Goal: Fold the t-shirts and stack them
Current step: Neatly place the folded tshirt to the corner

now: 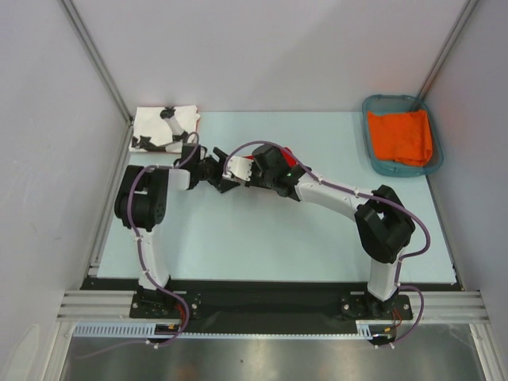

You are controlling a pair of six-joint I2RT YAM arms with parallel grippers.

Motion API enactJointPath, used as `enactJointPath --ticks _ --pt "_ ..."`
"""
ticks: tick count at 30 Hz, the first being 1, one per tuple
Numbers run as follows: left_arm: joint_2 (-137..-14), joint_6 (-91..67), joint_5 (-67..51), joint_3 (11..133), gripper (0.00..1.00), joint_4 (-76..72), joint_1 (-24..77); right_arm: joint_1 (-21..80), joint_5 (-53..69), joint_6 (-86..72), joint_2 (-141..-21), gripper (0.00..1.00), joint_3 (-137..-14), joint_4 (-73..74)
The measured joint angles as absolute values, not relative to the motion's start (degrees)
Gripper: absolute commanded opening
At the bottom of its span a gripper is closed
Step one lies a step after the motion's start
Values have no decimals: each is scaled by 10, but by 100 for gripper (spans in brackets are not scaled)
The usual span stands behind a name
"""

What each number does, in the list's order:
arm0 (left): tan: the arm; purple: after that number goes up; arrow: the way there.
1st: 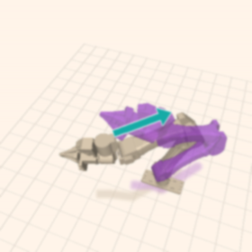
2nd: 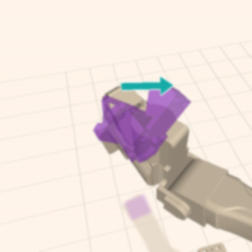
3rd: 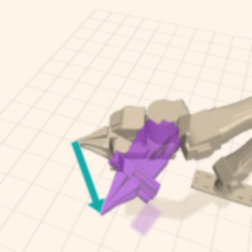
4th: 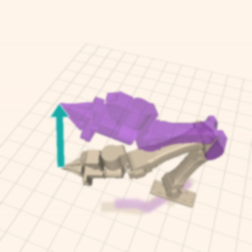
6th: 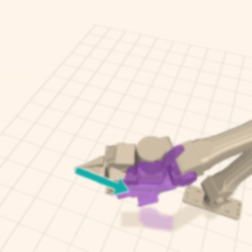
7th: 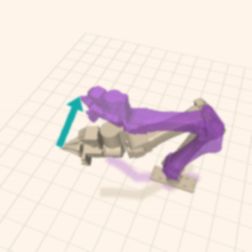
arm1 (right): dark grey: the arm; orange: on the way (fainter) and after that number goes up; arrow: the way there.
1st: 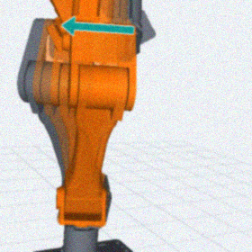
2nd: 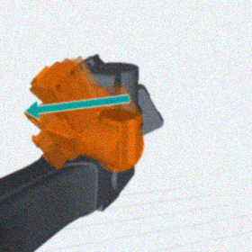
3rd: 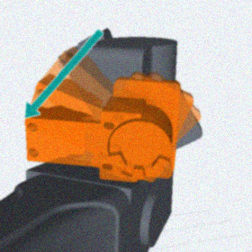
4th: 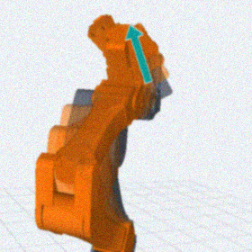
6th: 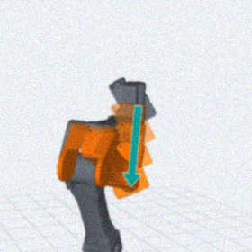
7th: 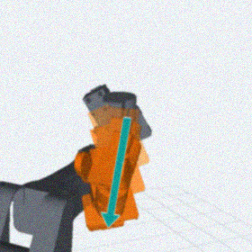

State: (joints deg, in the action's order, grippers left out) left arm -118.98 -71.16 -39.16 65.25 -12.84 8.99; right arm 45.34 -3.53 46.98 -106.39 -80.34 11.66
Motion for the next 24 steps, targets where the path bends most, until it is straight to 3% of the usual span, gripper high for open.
enactJointPath --ticks 4,10,13,14,24 --pt "-1148 -711 -394 617 84 -140 85 453 -33 470 -1064 0 -799 116" --pt "-1097 -714 -398 615 91 -166 79 454 -29 470 -1063 0 -787 116" --pt "-1102 -719 -398 641 95 -138 81 454 -26 470 -1063 0 -785 117" --pt "-1105 -720 -396 648 100 -124 81 454 -26 470 -1062 0 -785 116" --pt "-1121 -704 -359 694 100 9 88 456 -26 472 -1061 0 -785 117"
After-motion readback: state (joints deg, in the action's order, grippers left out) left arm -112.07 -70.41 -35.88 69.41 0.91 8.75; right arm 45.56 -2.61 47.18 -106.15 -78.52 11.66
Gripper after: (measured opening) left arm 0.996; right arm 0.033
